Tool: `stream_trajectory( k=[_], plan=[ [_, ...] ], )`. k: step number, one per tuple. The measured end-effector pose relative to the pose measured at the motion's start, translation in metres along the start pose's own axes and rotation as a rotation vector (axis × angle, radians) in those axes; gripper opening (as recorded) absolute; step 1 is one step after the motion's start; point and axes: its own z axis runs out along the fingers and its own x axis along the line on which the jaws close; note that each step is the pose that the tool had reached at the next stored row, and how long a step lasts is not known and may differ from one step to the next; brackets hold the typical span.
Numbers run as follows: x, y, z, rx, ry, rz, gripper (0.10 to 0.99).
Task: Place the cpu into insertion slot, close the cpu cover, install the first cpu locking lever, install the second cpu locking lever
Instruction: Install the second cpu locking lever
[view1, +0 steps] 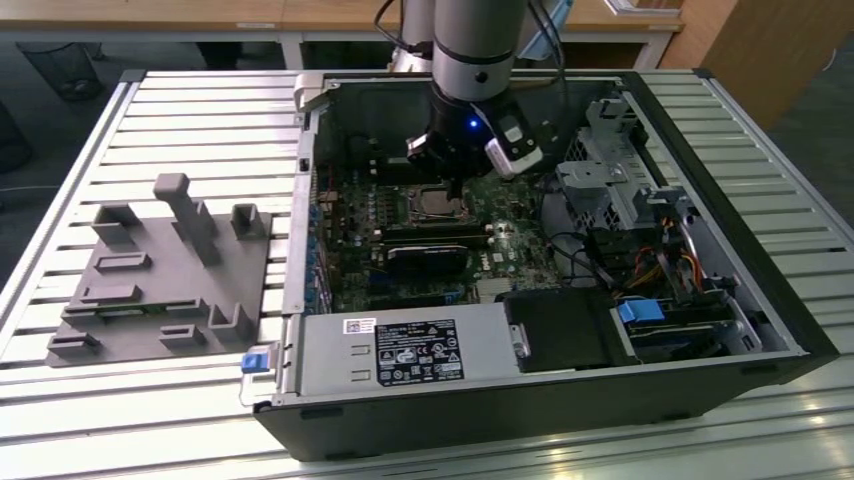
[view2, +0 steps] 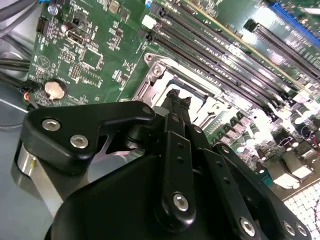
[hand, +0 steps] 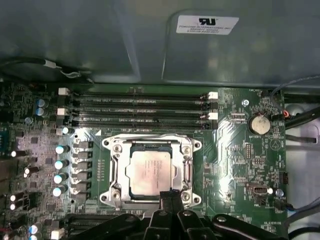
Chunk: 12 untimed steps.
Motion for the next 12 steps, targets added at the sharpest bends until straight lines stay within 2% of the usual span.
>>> stream_trajectory(
  k=[2, 12],
  plan=[
    [0.0002, -0.0022, 0.0012, -0.003, -0.0001, 0.0, 0.106],
    [0.002, -0.0094, 0.0036, -0.003, 0.0001, 0.0, 0.106]
  ],
)
